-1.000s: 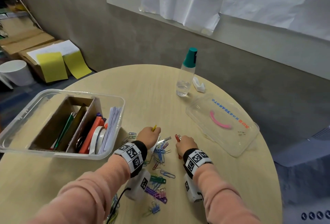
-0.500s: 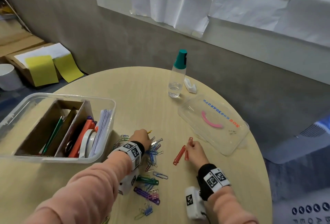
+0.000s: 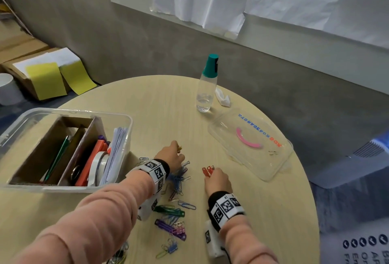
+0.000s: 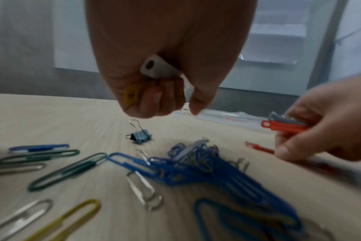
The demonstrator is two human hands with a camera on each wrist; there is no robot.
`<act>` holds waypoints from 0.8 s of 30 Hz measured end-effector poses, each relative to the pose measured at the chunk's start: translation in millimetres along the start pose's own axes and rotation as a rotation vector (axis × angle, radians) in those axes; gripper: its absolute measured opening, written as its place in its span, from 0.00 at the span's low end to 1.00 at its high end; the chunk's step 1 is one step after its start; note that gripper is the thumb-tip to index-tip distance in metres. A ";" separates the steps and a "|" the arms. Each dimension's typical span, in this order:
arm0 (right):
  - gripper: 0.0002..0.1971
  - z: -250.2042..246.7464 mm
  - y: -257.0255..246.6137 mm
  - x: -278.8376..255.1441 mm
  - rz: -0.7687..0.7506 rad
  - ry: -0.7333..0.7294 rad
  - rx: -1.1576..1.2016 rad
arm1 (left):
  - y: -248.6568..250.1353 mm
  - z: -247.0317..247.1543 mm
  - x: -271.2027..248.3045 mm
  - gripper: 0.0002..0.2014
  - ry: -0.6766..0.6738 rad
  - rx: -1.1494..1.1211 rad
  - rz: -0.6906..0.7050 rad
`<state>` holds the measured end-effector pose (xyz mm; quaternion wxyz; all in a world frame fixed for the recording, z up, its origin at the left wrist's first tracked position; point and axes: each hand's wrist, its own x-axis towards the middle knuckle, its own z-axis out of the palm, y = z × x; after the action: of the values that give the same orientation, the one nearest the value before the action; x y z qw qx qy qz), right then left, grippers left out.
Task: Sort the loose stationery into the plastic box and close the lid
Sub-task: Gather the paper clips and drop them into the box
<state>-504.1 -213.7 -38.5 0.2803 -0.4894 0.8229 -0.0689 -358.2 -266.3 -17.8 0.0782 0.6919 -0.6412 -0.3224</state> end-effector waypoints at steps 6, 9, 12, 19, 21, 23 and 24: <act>0.11 -7.2 14.3 5.3 -0.108 -0.105 0.123 | 4.8 11.7 0.1 0.13 -0.047 0.277 -0.018; 0.08 -11.4 25.4 6.9 -0.149 -0.192 0.231 | 11.6 12.7 1.6 0.12 -0.062 0.288 -0.042; 0.20 -14.6 39.8 13.5 -0.095 -0.239 0.501 | 18.4 15.9 0.5 0.12 -0.101 0.320 -0.036; 0.15 -9.8 57.4 5.2 0.083 -0.212 0.980 | 22.5 8.5 -9.0 0.13 -0.134 0.199 0.044; 0.15 -12.3 61.3 0.1 0.128 -0.199 1.098 | 22.7 0.4 -13.7 0.10 -0.098 0.059 0.093; 0.15 -13.2 65.8 -4.3 0.160 -0.180 1.193 | 22.3 -8.5 -20.9 0.08 -0.047 -0.082 0.130; 0.15 -12.7 67.1 -7.2 0.173 -0.174 1.226 | 21.8 -13.0 -25.6 0.09 -0.031 -0.141 0.153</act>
<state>-559.7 -175.3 -51.1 0.5809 -0.1749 0.6443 -0.4656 -368.5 -249.9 12.6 0.1411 0.6288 -0.6690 -0.3703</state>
